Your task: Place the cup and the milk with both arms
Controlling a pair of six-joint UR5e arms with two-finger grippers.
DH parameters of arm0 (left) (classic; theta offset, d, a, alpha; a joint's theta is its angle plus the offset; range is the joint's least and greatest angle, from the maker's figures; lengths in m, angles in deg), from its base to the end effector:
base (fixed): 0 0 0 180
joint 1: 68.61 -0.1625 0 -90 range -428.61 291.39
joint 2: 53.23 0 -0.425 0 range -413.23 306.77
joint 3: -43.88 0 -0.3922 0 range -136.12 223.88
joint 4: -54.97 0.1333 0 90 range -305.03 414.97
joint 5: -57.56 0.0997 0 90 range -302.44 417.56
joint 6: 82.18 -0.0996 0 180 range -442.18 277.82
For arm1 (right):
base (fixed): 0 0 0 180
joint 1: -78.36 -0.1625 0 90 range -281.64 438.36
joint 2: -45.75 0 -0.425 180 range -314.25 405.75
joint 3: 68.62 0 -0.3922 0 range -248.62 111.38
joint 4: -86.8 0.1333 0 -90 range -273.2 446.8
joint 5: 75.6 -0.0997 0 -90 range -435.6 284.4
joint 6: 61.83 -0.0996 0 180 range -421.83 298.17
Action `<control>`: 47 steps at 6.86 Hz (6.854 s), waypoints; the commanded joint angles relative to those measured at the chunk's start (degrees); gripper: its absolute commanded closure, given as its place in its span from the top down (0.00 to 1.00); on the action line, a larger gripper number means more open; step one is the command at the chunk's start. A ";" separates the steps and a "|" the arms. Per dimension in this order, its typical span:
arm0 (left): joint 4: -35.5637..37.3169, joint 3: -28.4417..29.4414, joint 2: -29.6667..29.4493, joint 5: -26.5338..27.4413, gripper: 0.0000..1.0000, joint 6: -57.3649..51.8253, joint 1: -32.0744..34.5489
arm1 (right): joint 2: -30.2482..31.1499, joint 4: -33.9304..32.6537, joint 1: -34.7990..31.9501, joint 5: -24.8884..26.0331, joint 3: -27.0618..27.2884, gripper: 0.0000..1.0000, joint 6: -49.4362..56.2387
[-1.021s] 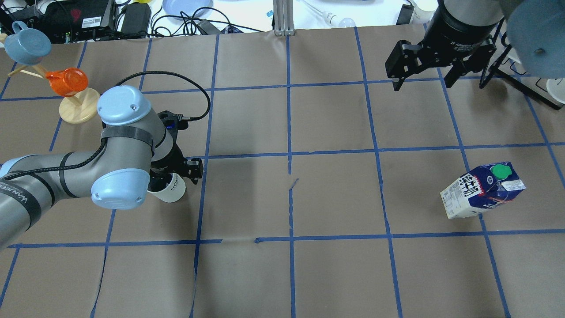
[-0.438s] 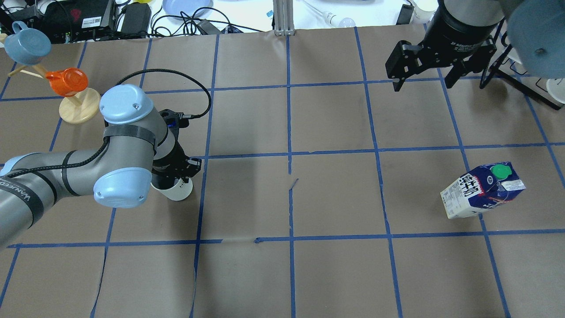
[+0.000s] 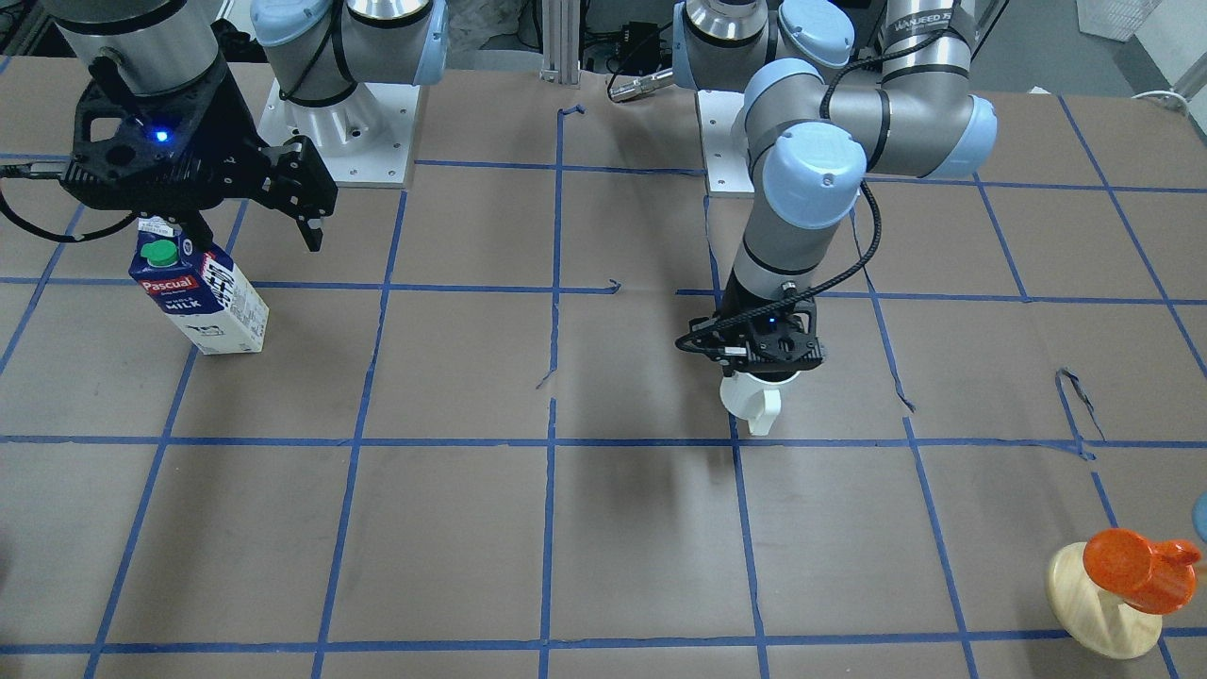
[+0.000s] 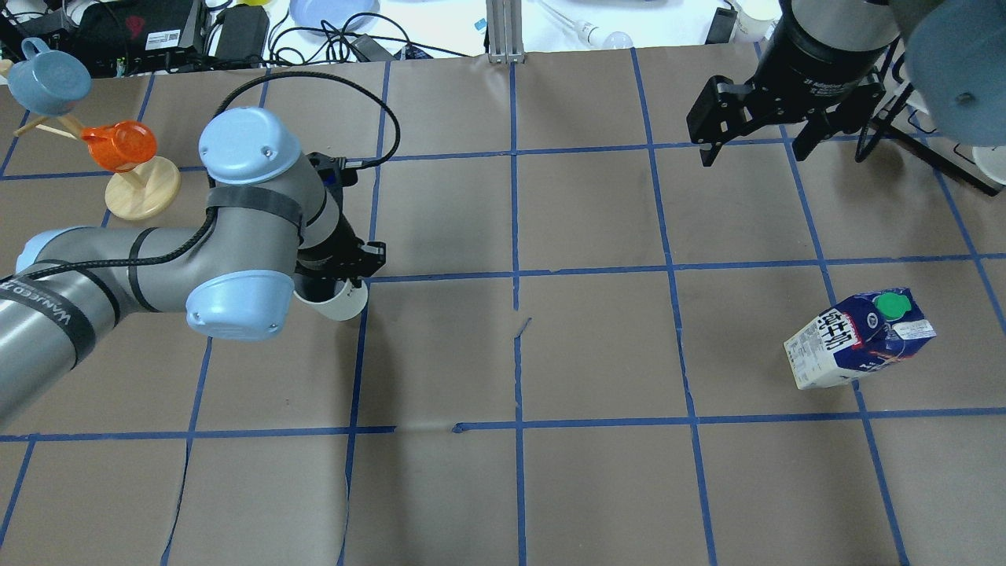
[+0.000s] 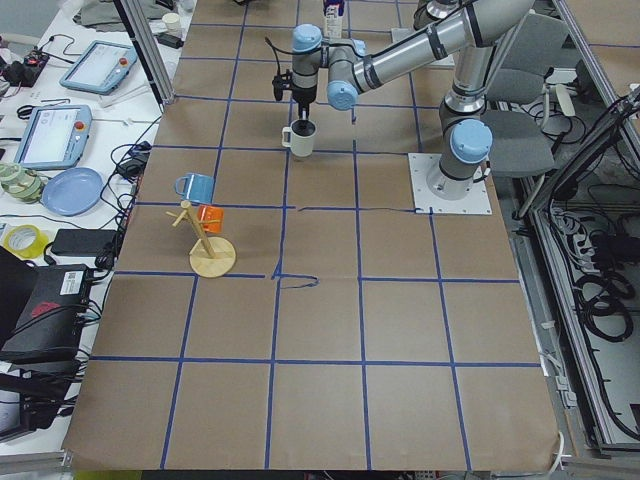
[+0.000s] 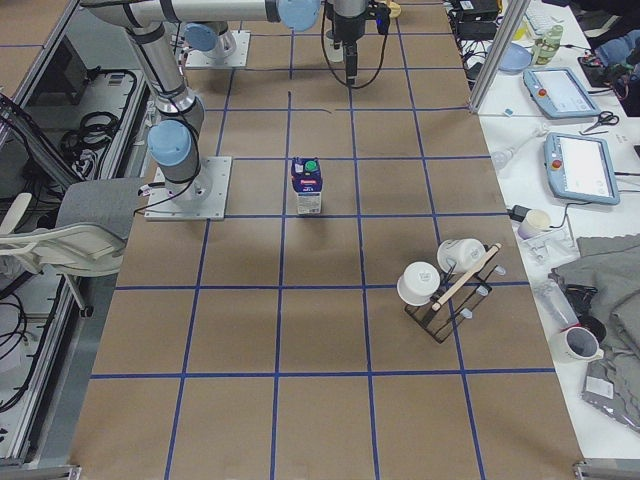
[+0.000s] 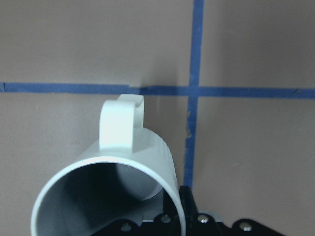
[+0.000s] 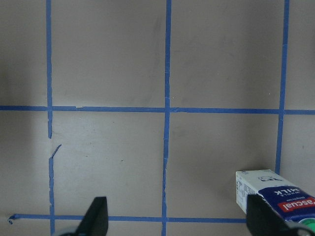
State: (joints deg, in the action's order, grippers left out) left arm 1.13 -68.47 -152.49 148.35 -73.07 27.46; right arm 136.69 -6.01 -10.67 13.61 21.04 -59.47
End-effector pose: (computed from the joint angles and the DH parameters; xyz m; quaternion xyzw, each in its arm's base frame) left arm -0.1851 -0.4929 0.2850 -0.0268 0.9988 -0.0403 0.0016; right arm 0.1263 -0.4939 0.5040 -0.0124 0.9993 -0.0359 0.0058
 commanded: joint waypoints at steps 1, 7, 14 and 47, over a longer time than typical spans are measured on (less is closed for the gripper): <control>0.14 6.32 -3.46 -0.08 0.12 11.06 9.98 | 0.11 0.00 0.00 -0.09 0.16 1.00 0.02; 7.43 8.81 -14.36 -2.79 0.13 27.27 21.18 | 0.02 0.61 0.26 0.17 0.25 1.00 -0.07; -2.43 9.51 -2.98 -1.93 0.93 7.94 8.14 | -0.16 2.46 11.30 2.45 1.56 1.00 14.12; -30.79 20.94 10.67 -0.43 1.00 -15.17 -9.32 | -15.01 -2.90 -13.71 -8.35 4.21 1.00 -17.65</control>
State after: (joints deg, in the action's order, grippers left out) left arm -29.70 -47.57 -141.82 147.98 -88.24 18.14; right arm 121.38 -9.04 -24.44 4.80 25.29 -77.16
